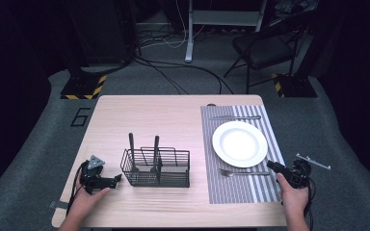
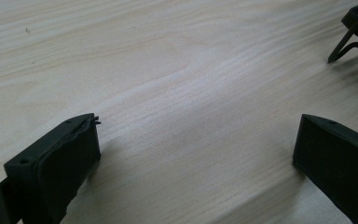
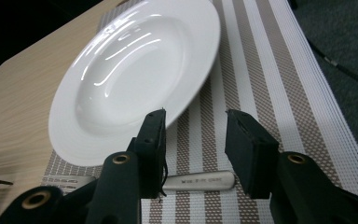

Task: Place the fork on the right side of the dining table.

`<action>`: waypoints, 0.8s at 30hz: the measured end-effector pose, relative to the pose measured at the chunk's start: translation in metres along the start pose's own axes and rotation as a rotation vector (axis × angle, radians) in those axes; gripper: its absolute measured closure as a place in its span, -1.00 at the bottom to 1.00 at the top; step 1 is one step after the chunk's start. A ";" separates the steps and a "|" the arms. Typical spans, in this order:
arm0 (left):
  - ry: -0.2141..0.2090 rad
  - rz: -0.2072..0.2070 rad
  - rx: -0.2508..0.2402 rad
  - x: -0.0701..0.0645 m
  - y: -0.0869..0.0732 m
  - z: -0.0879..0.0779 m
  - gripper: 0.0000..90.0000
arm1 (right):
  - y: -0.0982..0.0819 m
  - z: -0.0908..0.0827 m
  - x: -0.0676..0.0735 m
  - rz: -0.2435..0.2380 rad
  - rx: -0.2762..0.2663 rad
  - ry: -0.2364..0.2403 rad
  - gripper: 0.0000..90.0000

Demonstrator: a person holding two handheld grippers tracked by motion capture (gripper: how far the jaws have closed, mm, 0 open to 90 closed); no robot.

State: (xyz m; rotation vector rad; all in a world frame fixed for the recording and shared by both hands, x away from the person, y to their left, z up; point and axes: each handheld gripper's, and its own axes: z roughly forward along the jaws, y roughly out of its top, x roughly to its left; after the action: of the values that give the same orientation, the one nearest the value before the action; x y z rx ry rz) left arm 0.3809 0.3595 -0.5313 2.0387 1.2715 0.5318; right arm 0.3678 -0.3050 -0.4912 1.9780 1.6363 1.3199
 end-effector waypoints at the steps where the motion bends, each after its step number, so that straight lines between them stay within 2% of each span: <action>1: 0.000 0.000 0.000 0.000 0.000 0.000 -1.00 | 0.001 -0.002 0.003 -0.026 -0.005 0.000 0.26; 5: -0.002 0.000 0.000 0.000 0.000 0.000 -1.00 | 0.006 -0.006 0.018 -0.093 -0.019 0.008 0.22; 10: 0.000 0.001 0.003 0.000 0.000 0.000 -1.00 | 0.012 -0.010 0.039 -0.160 -0.013 0.045 0.18; 16: -0.002 0.000 0.000 0.000 0.000 0.000 -1.00 | 0.019 -0.010 0.068 -0.260 0.011 0.087 0.15; 24: -0.002 0.000 0.000 0.000 0.000 0.000 -1.00 | 0.015 -0.004 0.102 -0.368 0.045 0.148 0.12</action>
State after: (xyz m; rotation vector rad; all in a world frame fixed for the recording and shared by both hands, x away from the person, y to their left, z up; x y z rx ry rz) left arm 0.3808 0.3594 -0.5314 2.0381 1.2707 0.5299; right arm 0.3706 -0.2219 -0.4305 1.5295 1.9949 1.3175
